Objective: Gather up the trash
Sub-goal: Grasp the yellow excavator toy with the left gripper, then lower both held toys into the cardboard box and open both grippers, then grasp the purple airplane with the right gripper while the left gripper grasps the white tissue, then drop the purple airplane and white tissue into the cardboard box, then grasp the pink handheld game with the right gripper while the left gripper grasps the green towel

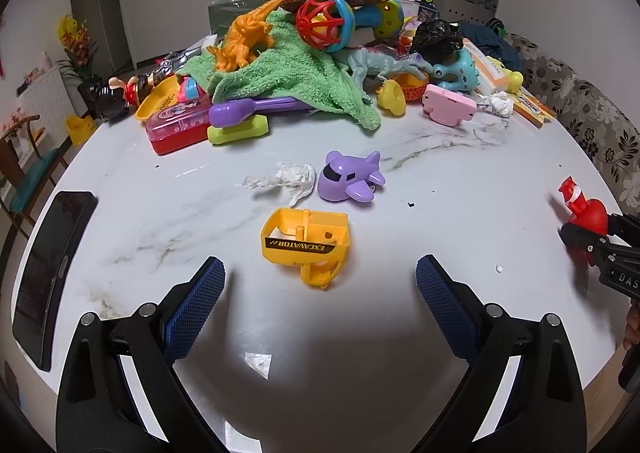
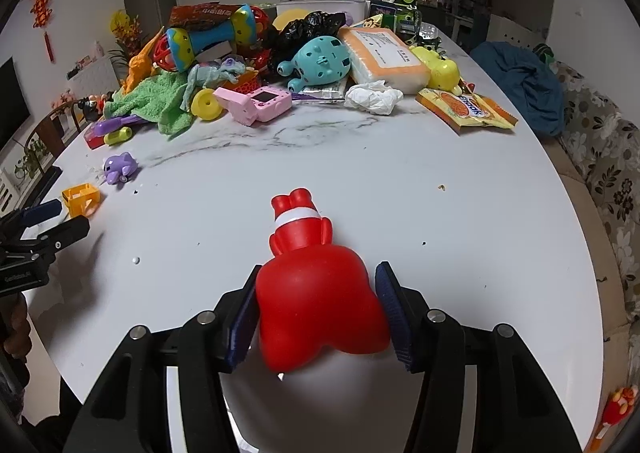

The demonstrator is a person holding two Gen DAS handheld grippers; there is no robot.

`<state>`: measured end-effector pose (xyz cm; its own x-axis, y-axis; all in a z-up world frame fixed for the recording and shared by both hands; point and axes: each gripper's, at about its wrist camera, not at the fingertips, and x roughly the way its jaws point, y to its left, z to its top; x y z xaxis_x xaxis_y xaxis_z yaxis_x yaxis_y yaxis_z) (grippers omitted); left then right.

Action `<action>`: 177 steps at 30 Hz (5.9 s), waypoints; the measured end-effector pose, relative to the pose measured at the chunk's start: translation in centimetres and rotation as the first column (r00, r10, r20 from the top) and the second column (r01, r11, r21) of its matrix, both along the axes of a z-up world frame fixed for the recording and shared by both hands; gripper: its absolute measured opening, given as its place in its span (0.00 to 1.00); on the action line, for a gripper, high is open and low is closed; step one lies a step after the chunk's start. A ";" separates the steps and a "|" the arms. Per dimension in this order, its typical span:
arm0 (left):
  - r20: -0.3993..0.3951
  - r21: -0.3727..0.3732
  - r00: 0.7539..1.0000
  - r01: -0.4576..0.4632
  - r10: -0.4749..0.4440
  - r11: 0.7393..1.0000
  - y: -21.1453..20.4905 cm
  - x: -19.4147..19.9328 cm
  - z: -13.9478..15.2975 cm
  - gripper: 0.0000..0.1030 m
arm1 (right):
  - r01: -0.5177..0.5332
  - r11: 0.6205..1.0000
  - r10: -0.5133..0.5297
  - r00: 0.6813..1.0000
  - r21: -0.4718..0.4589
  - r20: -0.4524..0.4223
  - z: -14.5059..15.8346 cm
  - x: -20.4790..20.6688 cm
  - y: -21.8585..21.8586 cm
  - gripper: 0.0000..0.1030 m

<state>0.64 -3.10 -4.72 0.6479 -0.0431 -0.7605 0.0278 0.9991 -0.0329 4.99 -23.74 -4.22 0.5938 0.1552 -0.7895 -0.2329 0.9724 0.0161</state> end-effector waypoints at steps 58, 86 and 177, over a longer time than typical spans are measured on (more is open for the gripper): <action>0.060 -0.022 0.997 0.046 -0.045 0.999 0.5 -1.0 2.8 0.40 | 0.031 0.995 -0.031 0.999 0.092 0.008 0.6 -0.9 0.6 0.53; -0.396 0.068 0.860 0.376 -0.321 0.924 0.6 -16.3 -16.1 0.89 | -0.353 0.931 0.365 0.869 0.099 -0.333 -13.6 -18.1 11.1 0.65; 0.047 -0.095 0.942 0.335 -0.332 0.937 0.7 -9.3 4.6 0.87 | -0.248 0.968 0.249 0.966 -0.023 0.072 2.3 10.0 9.6 0.67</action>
<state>-8.69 -2.36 -0.11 0.6055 -0.3361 -0.7214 0.3616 0.9237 -0.1268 14.96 -14.13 -1.87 0.5942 0.2947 -0.7483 -0.4675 0.8837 -0.0232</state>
